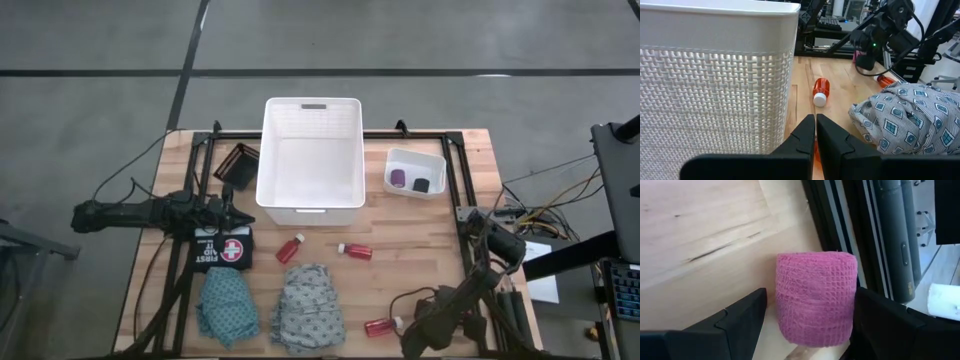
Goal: Pick & Place Medicine items
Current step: Put the pink bandage into the white bin
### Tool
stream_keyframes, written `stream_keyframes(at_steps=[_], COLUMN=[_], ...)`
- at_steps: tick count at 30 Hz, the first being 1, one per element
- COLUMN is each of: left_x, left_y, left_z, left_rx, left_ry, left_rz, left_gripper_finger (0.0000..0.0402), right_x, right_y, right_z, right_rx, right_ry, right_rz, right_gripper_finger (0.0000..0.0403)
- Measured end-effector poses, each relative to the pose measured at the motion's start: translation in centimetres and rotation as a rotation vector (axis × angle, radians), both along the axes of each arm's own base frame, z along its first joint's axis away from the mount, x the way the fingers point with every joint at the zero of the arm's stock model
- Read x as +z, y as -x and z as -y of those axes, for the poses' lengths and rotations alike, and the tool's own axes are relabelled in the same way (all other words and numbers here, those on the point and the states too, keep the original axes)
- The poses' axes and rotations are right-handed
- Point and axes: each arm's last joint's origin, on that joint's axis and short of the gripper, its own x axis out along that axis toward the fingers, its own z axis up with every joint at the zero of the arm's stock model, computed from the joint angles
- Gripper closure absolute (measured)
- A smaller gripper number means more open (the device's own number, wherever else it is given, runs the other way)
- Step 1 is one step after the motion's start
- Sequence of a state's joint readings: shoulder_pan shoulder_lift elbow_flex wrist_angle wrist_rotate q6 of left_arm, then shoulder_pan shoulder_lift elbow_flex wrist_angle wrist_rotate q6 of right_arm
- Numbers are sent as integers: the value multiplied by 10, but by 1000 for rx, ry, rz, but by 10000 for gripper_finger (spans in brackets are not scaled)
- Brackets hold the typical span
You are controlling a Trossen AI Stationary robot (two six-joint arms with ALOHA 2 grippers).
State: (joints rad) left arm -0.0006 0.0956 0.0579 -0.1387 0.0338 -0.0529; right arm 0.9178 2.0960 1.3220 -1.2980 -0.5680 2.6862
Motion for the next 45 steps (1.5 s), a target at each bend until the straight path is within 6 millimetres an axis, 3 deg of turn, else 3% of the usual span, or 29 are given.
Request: stream_keyframes(at_steps=[13, 29, 38, 42, 45], left_x=[0, 0, 0, 0, 0], left_y=[0, 0, 0, 0, 0], left_z=[0, 0, 0, 0, 0], left_rx=[0, -1, 0, -1, 0], left_ry=[0, 0, 0, 0, 0], left_rz=[0, 0, 0, 0, 0], left_gripper_finger=[381, 381, 381, 381, 381], right_x=[-1, -2, -2, 6, 25], right_y=[0, 0, -1, -1, -5], right_z=[1, 1, 1, 2, 5], right_rx=[14, 18, 17, 23, 28], right_ry=[-2, -9, -10, -16, -6], right_rz=[11, 16, 16, 41, 72], right_gripper_finger=[105, 200, 203, 202, 202])
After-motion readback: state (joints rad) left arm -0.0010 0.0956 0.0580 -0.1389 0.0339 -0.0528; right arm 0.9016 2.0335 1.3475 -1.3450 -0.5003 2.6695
